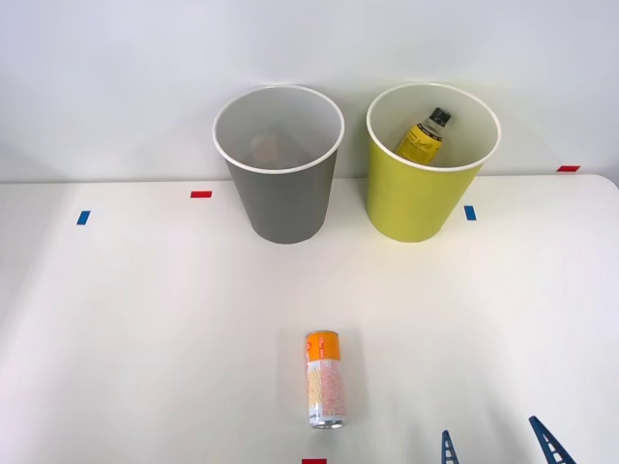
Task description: Put cans in the gray bin, plastic bottles in the light green bin
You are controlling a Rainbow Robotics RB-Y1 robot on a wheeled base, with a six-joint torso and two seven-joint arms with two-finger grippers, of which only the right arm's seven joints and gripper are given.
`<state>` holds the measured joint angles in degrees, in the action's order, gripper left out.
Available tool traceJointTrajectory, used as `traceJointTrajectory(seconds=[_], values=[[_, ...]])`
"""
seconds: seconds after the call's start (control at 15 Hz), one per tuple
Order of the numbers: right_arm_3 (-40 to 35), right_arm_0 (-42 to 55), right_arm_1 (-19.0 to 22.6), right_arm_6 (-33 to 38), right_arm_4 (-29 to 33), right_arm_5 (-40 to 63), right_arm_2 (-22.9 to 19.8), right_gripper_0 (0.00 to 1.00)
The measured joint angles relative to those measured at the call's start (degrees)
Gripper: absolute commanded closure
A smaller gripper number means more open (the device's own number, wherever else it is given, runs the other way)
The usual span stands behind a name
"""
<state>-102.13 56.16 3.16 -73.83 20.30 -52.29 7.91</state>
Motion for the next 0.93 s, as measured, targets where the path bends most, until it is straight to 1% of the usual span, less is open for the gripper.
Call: traceJointTrajectory(seconds=[0.93], values=[[0.0,0.0,0.0,0.0,0.0,0.0,0.0,0.0]])
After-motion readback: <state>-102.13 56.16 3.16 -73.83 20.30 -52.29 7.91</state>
